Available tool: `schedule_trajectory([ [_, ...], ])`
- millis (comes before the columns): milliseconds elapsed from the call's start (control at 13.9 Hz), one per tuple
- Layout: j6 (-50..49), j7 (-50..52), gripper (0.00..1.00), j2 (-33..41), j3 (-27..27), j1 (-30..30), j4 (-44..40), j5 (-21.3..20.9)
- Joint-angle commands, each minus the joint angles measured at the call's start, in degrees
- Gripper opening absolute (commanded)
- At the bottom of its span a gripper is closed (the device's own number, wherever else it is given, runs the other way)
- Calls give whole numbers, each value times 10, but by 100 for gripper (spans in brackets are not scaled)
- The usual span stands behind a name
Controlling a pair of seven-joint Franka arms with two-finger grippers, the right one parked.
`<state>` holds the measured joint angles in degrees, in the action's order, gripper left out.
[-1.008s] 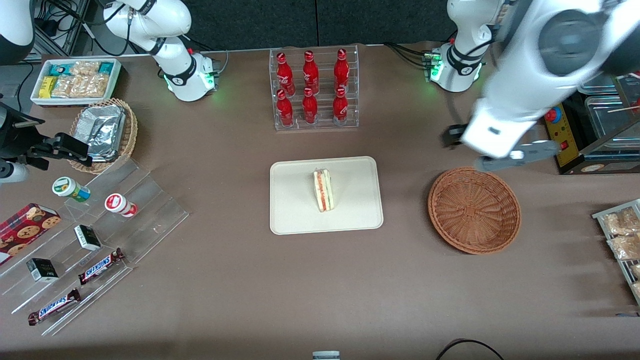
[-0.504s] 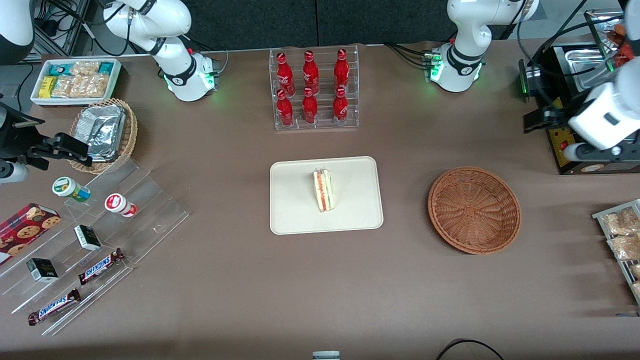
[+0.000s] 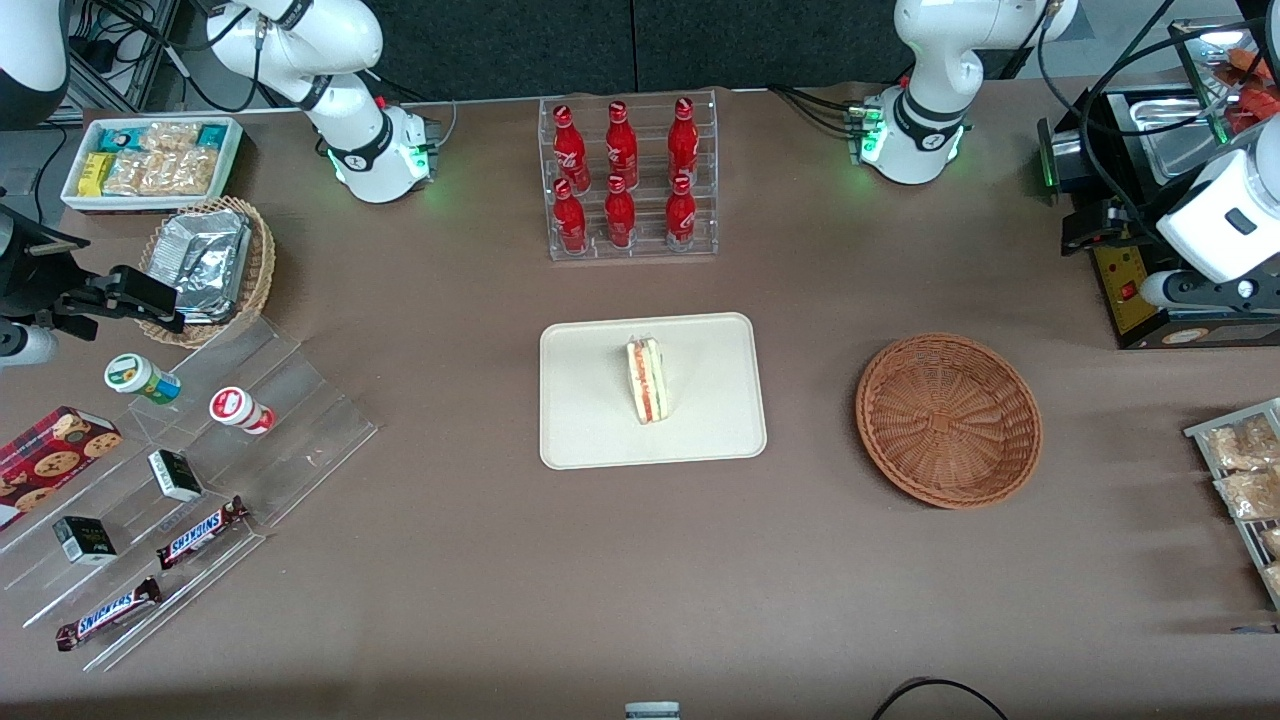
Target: Place sandwich from basket to tray
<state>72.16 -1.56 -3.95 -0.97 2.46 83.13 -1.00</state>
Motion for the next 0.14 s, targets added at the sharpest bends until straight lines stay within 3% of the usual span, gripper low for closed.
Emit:
schedule_trajectory([
  [0,3,30,100,10,-2,-3,7,7],
  [72,1,31,100,10,-2,-3,7,6],
])
